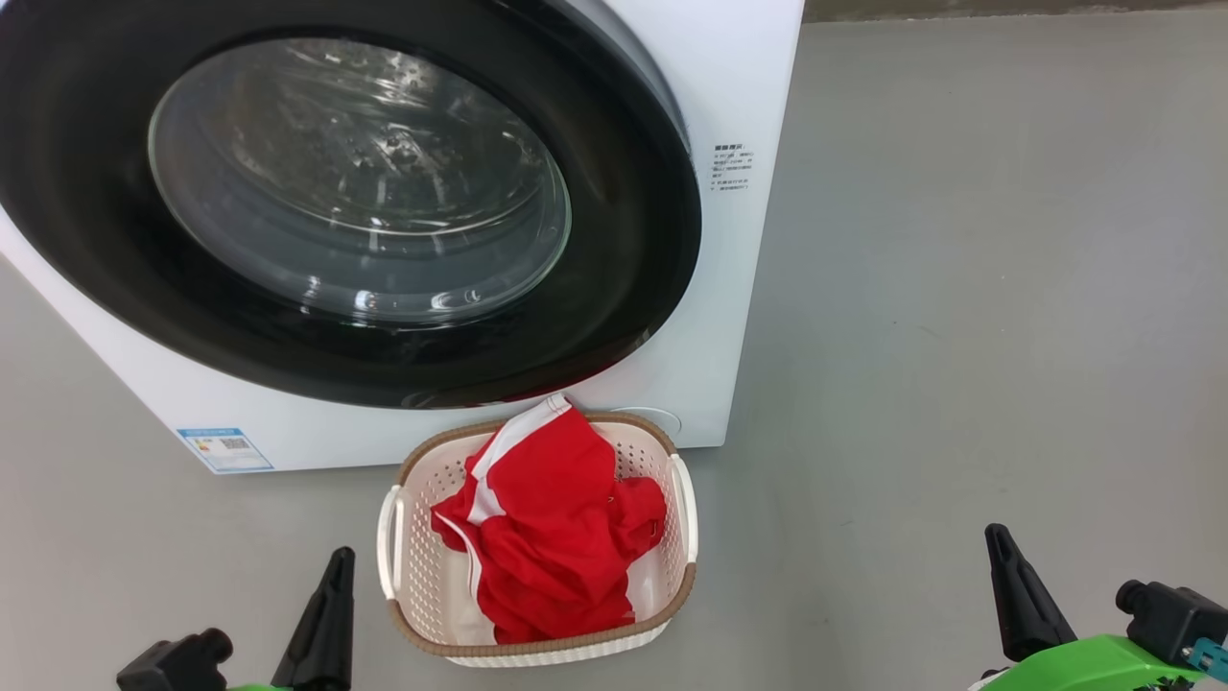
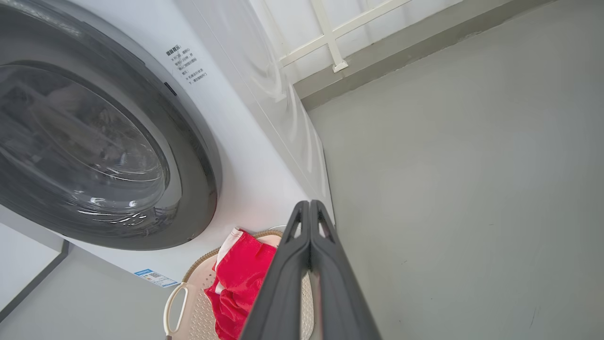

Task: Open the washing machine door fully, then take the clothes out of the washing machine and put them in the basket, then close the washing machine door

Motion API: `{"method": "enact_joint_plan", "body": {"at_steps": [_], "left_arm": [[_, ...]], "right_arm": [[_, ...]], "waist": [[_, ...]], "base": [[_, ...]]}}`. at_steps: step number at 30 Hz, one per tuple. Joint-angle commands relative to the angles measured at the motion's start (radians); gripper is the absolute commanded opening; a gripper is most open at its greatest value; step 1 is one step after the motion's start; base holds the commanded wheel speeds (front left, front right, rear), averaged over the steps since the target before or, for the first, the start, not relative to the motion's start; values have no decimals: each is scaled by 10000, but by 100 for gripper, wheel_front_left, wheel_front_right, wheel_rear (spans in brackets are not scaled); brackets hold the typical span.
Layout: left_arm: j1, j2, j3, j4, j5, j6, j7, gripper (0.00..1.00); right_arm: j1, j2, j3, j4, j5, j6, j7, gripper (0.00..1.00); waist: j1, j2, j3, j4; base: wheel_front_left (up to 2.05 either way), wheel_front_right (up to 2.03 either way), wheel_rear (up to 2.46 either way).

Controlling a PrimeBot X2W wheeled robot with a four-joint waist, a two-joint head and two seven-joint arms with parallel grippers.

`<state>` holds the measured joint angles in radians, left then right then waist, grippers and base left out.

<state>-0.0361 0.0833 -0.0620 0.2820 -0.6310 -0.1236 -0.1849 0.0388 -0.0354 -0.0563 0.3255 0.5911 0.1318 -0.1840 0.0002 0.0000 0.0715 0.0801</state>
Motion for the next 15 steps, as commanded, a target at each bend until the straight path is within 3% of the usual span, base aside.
{"method": "enact_joint_plan", "body": {"at_steps": [1, 15], "left_arm": [[-145, 114, 191, -230, -273, -16, 53, 0], [-223, 83, 368, -252, -1650, -24, 431, 0]], "right_arm": [[-294, -121, -71, -274, 350, -2, 50, 0], [-460, -126, -143, -349, 1736, -4, 463, 0]], "waist": [[-2, 0, -12, -14], [-2, 0, -107, -125]], "base": [[0, 0, 0], [0, 0, 0]]}}
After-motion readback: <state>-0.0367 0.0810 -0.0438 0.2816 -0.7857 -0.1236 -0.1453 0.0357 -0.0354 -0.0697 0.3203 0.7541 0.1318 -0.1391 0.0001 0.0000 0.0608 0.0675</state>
